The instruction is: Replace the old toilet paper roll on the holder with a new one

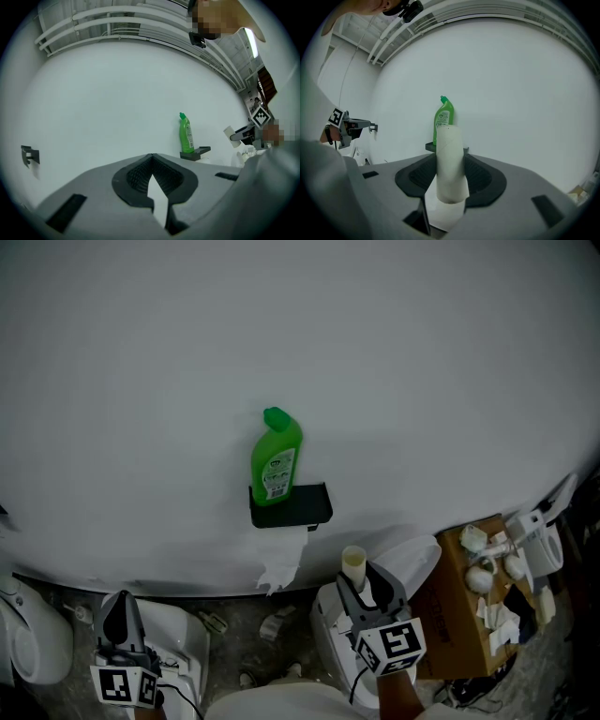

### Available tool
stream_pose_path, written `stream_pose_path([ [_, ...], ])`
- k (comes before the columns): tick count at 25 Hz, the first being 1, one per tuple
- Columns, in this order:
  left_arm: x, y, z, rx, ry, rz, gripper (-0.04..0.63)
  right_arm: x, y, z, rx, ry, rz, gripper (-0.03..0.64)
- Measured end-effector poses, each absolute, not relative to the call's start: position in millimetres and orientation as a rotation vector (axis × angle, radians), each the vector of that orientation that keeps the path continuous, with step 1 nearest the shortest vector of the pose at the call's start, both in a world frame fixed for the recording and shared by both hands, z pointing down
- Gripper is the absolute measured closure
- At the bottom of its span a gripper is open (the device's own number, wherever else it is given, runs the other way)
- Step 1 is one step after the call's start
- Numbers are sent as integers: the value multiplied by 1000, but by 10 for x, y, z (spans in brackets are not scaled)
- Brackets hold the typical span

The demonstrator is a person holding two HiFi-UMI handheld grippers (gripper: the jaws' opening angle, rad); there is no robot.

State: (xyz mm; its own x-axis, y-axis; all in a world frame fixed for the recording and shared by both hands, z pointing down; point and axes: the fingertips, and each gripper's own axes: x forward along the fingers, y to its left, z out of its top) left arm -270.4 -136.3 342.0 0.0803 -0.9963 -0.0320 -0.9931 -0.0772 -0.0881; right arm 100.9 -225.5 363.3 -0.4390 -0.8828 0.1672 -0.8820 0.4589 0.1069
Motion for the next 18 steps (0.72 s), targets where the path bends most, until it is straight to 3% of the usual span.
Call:
stream_pose_path([
  [18, -2618, -1332, 3493, -2221, 2041, -144, 589, 929, -2199, 3695, 1508, -2498, -73, 431],
])
